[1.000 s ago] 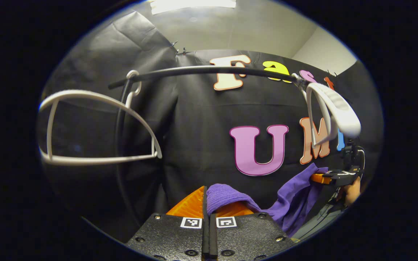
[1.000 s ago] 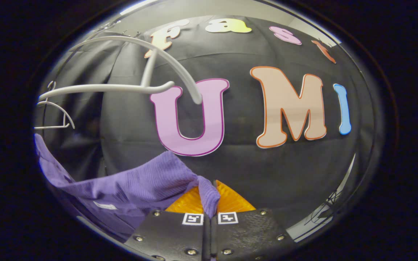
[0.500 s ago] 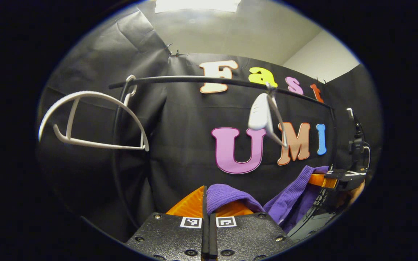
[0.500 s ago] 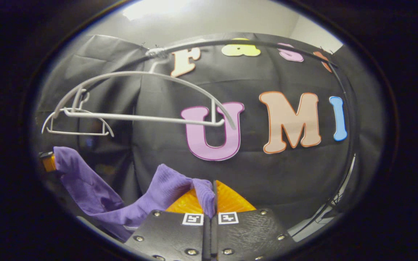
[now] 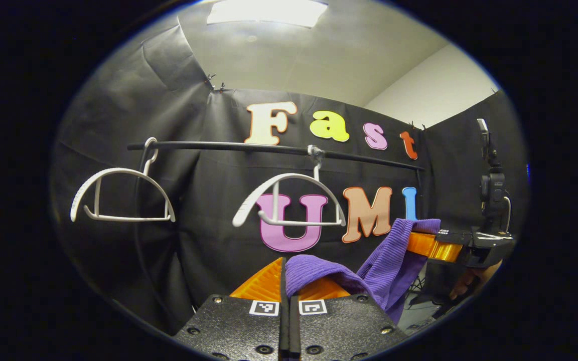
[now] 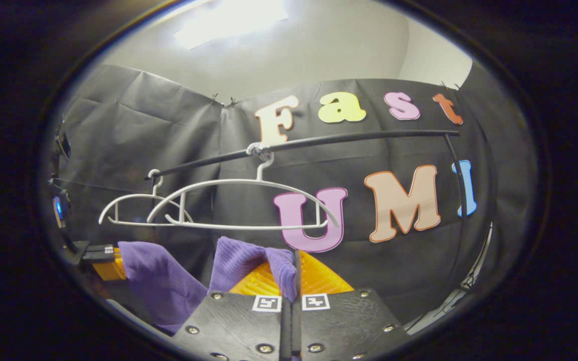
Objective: Grasp the clothes on the hanger with both hands and then place them into the laundry hamper below.
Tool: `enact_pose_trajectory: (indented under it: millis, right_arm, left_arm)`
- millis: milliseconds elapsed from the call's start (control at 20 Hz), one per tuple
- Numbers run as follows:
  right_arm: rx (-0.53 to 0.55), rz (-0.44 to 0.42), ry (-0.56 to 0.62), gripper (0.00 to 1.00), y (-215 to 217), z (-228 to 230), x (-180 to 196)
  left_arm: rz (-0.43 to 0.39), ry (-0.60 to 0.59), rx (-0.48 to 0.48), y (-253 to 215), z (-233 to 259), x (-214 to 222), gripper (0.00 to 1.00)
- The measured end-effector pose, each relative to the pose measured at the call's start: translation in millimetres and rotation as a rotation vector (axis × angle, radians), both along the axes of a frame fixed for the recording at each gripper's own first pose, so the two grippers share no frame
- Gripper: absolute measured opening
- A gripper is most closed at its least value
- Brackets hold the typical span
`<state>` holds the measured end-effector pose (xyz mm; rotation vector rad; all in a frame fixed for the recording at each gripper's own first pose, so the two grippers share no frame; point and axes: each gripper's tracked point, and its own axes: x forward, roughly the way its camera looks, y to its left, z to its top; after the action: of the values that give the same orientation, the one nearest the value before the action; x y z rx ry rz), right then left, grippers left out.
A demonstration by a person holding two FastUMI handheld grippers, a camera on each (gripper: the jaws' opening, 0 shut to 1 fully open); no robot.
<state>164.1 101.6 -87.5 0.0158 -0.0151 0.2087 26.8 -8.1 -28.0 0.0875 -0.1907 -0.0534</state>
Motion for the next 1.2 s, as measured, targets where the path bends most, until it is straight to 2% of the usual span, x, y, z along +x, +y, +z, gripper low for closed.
enact_pose_trajectory:
  millis: [300, 600, 800, 1000, 1100, 1200]
  right_arm:
    - [-0.008, 0.03, -0.03, 0.01, 2.3, 7.2, -20.6]
    - [0.045, 0.04, 0.009, 0.0, -16.0, -26.6, -3.2]
    - [0.048, 0.029, 0.084, 0.01, -31.5, -81.1, 13.7]
    - [0.031, -0.032, 0.163, 0.01, -57.5, -153.2, 28.1]
    - [0.058, -0.055, 0.224, 0.05, -68.7, -196.7, 32.3]
    - [0.11, -0.094, 0.3, 0.01, -79.7, -238.7, 29.4]
  left_arm:
    - [-0.058, 0.0, 0.017, -35.8, -4.8, 5.7, 0.0]
    - [-0.094, 0.019, 0.026, -58.9, -39.2, 35.4, 0.0]
    - [-0.063, 0.054, 0.064, -60.8, -85.5, 60.6, 0.0]
    - [-0.021, 0.111, 0.03, -52.6, -144.3, 87.5, 0.0]
    - [0.008, 0.119, 0.028, -41.2, -170.6, 100.6, 0.0]
    - [0.027, 0.1, 0.055, -32.9, -195.5, 108.5, 0.0]
